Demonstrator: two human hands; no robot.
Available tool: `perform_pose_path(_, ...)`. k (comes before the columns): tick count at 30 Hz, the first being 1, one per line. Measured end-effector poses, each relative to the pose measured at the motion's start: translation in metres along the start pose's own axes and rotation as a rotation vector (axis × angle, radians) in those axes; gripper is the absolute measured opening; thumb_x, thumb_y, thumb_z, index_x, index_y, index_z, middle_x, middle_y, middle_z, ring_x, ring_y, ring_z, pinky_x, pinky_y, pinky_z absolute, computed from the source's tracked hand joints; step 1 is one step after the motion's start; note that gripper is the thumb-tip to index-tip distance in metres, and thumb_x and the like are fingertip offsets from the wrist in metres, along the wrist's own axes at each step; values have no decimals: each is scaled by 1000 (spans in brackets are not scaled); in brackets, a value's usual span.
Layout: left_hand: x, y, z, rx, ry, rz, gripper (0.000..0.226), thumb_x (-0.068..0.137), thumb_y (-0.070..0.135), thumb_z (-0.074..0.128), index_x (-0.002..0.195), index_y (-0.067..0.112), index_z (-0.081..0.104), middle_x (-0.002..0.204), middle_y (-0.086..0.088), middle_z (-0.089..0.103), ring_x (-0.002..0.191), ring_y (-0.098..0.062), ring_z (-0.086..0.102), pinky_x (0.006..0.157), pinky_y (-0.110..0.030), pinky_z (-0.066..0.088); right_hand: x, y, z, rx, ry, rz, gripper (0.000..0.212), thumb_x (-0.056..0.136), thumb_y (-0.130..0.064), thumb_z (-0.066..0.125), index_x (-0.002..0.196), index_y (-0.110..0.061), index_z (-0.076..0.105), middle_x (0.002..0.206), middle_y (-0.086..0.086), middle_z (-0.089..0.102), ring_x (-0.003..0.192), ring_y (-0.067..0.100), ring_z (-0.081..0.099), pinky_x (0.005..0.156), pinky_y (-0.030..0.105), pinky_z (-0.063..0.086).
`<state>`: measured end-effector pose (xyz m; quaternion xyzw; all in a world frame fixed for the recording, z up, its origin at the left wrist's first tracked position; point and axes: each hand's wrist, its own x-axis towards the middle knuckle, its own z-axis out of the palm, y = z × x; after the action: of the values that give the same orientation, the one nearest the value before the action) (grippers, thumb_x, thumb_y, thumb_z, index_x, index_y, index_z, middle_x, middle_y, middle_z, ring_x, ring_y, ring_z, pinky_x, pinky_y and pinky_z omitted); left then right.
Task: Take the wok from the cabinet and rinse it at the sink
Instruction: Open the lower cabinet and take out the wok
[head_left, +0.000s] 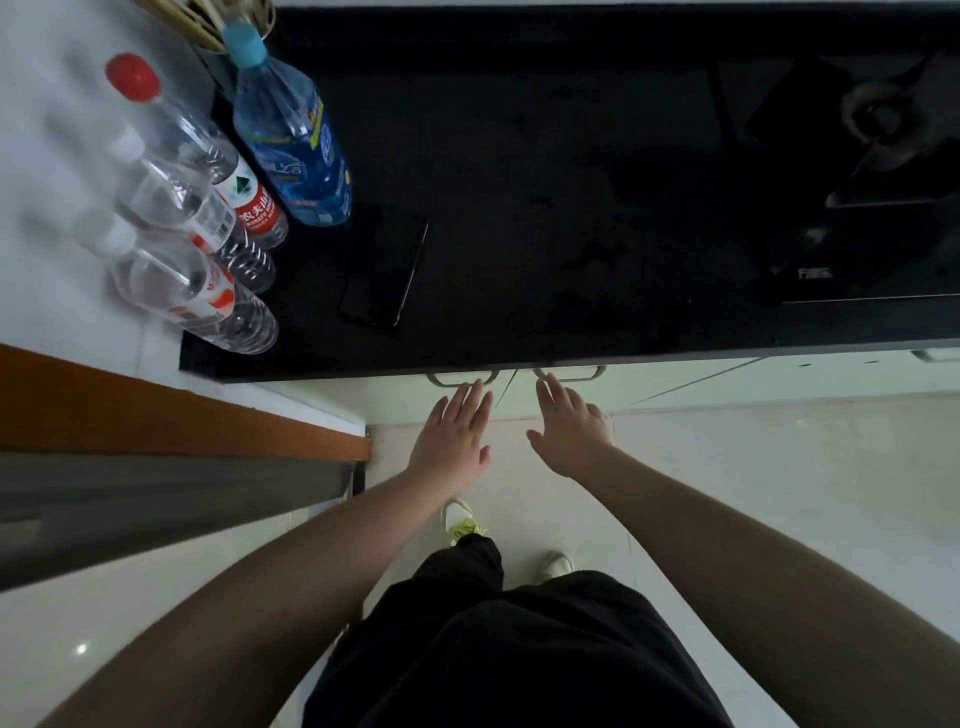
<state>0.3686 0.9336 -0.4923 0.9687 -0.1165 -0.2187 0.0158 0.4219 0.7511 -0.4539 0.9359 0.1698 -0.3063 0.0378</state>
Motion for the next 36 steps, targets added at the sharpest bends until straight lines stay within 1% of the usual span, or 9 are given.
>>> perform_pose_path(3,5,-1,5,-17,-23,-32,73,99,44,29,154,12,-6,160,-13,-15,148,-29,-9,119,-43,1,8,1,2,19,-54,38,72,99,-46,36,154,-11,5,163,7,-9,144,27,19,110,45,31)
perform_pose_path(8,13,3,5,-29,-12,-39,73,97,39,37,155,15,0,161,-18,-2,148,-33,2,119,-43,3,23,-1,0,106,-95,53,58,99,-44,38,145,-10,30,162,8,-4,129,32,43,99,45,40)
perform_pose_path(11,17,7,1,-44,-28,-40,73,96,38,39,155,18,1,161,-19,-3,148,-34,0,119,-43,4,24,0,5,135,-92,81,54,98,-42,41,140,-8,38,160,6,-3,112,35,55,83,40,45)
perform_pose_path(14,21,5,-2,-91,-82,-37,73,96,40,38,155,21,0,161,-13,-12,148,-29,-9,119,-43,1,18,4,12,128,-101,87,50,96,-41,46,134,-8,45,159,3,-5,99,33,61,68,35,42)
perform_pose_path(20,25,-3,-20,-181,-63,-34,71,91,38,49,151,17,16,152,-8,23,141,-25,20,109,-43,34,9,16,17,139,-118,48,50,96,-41,45,127,-3,50,158,0,1,93,32,62,66,34,41)
perform_pose_path(26,-2,23,-3,-212,-19,-92,64,90,40,50,144,21,20,141,-10,35,135,-28,28,97,-41,46,-9,20,30,134,-111,55,60,98,-54,36,124,-2,55,159,-1,6,96,29,64,67,35,46)
perform_pose_path(32,-42,29,11,-217,128,-53,64,91,41,49,143,28,16,132,-13,52,115,-27,54,72,-33,53,-36,24,55,237,-1,98,73,95,-64,19,101,-8,66,152,-8,29,76,23,60,57,30,41)
perform_pose_path(34,-52,30,12,-256,128,-62,62,92,43,50,141,26,15,128,-12,56,103,-24,60,70,-30,55,-46,25,62,263,19,145,80,92,-69,13,106,-10,65,143,-10,43,69,20,59,51,28,38)
perform_pose_path(36,-60,33,12,-279,132,-93,63,93,44,51,141,23,16,122,-10,60,92,-21,63,70,-30,57,-57,27,69,284,49,206,86,87,-75,8,117,-13,59,124,-6,61,65,20,59,48,26,37)
